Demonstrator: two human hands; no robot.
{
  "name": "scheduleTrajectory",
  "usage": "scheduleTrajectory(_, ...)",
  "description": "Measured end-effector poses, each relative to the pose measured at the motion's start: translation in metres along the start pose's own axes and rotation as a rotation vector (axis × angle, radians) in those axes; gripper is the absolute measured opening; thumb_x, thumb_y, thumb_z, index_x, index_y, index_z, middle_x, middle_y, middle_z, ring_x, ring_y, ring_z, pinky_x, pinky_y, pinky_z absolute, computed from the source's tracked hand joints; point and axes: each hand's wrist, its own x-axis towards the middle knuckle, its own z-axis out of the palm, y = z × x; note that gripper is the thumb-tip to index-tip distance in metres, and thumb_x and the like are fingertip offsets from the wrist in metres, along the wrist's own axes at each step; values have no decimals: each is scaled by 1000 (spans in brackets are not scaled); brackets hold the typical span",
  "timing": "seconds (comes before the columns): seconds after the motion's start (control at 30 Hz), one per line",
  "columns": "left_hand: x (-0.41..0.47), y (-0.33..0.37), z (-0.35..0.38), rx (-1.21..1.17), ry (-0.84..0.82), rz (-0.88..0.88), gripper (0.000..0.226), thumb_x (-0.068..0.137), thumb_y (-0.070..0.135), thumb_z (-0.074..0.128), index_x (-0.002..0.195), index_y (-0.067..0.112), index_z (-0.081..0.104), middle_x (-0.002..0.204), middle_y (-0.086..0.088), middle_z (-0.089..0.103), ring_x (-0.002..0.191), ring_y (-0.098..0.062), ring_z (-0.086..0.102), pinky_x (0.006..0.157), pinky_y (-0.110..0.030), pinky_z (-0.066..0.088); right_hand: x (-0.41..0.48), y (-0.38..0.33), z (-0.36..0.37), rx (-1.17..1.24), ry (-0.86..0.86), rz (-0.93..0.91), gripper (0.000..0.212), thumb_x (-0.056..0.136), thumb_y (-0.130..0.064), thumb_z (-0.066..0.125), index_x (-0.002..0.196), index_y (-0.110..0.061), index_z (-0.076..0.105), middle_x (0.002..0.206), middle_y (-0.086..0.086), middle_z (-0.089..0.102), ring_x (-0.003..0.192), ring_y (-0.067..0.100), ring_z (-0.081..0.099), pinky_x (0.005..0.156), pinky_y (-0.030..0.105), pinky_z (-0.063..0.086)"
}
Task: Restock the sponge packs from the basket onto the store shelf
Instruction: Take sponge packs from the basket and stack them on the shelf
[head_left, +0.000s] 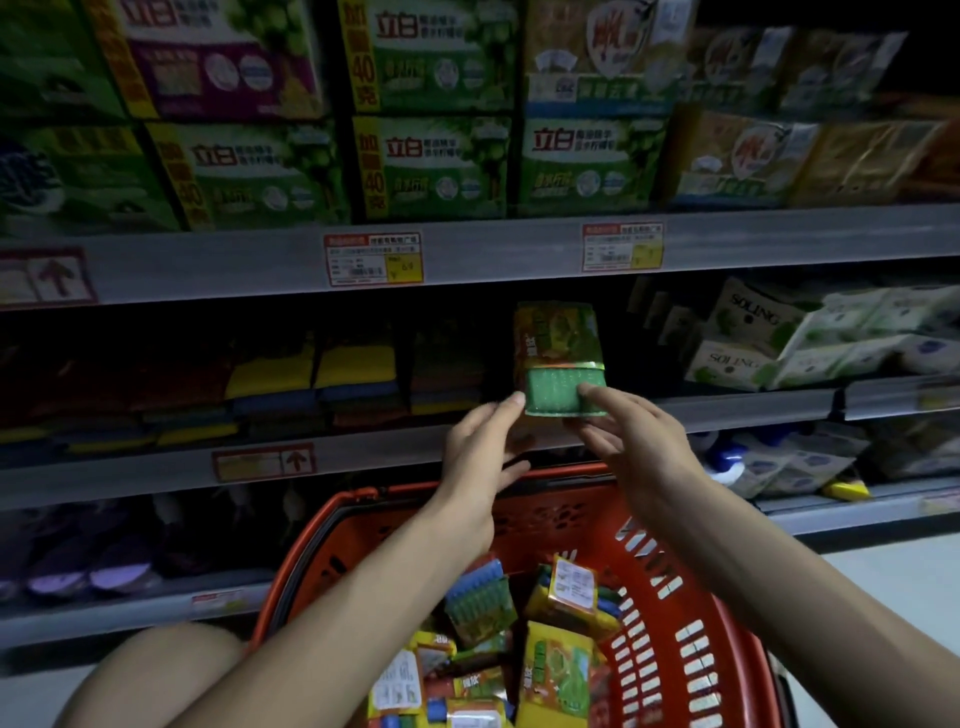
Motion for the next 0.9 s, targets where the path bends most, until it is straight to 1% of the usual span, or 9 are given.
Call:
scheduleTrajectory(0.07, 5, 1, -4, -65, 52, -56, 18, 101, 29, 62, 118, 22, 64, 120, -3, 69, 104, -24, 73, 83, -32, 60, 7, -4, 6, 35, 11, -15, 44, 84, -13, 83, 122, 0, 66, 113, 27, 72, 97, 33, 77, 92, 34, 61)
scheduleTrajectory(0.2, 15, 5, -14, -155, 181, -129, 11, 105, 19, 52, 107, 14, 62, 108, -9, 76, 92, -22, 76, 83, -34, 58, 19, -8, 17, 71, 22, -26, 65, 88, -10, 79, 145, 0, 48, 108, 21, 69, 95, 32, 77, 92, 37, 61)
scheduleTrajectory(0.33, 25, 7, -21, -247, 269, -176, 15, 104, 17, 56, 114, 8, 63, 99, -11, 78, 86, -21, 77, 72, -32, 58, 34, -4, 20, 27, -3, -13, 77, 91, -12, 75, 155, -3, 33, 134, 25, 61, 90, 30, 78, 100, 43, 57)
scheduleTrajectory(0.43, 30, 8, -21, -281, 307, -162, 19, 102, 16, 59, 119, 6, 61, 100, -13, 77, 84, -22, 77, 66, -30, 57, 43, 1, 22, -40, 16, -12, 68, 90, -14, 77, 147, 2, 43, 132, 22, 64, 89, 29, 78, 97, 43, 59)
scheduleTrajectory(0.5, 33, 10, -20, -293, 336, -149, 23, 101, 13, 61, 122, 4, 58, 104, -15, 75, 81, -22, 78, 62, -30, 57, 48, 2, 23, -91, 65, -19, 52, 89, -15, 79, 132, 1, 56, 127, 18, 68, 88, 30, 78, 93, 41, 61)
scheduleTrajectory(0.6, 35, 11, -19, -302, 365, -144, 29, 100, 11, 61, 126, 2, 53, 107, -18, 73, 76, -22, 78, 60, -30, 58, 51, 2, 26, -190, 108, -11, 49, 86, -23, 82, 125, -1, 61, 121, 15, 70, 72, 27, 77, 68, 33, 63)
scheduleTrajectory(0.67, 36, 12, -20, -300, 378, -141, 30, 99, 10, 61, 127, 1, 52, 108, -19, 72, 72, -21, 78, 57, -29, 58, 52, 2, 28, -308, 108, -23, 47, 85, -32, 83, 114, 1, 67, 102, 18, 76, 67, 27, 76, 51, 28, 57)
scheduleTrajectory(0.73, 37, 12, -20, -296, 393, -136, 29, 100, 11, 61, 126, 1, 52, 108, -20, 72, 67, -19, 77, 55, -27, 57, 52, 4, 28, -388, 112, -44, 49, 82, -41, 83, 107, 0, 69, 94, 17, 77, 71, 28, 77, 50, 27, 55)
scheduleTrajectory(0.9, 37, 15, -21, -296, 405, -125, 24, 100, 11, 59, 121, 0, 52, 95, -18, 73, 66, -19, 74, 50, -24, 54, 49, 3, 30, -421, 106, -61, 55, 79, -47, 82, 110, -4, 67, 100, 15, 74, 81, 29, 75, 54, 30, 57)
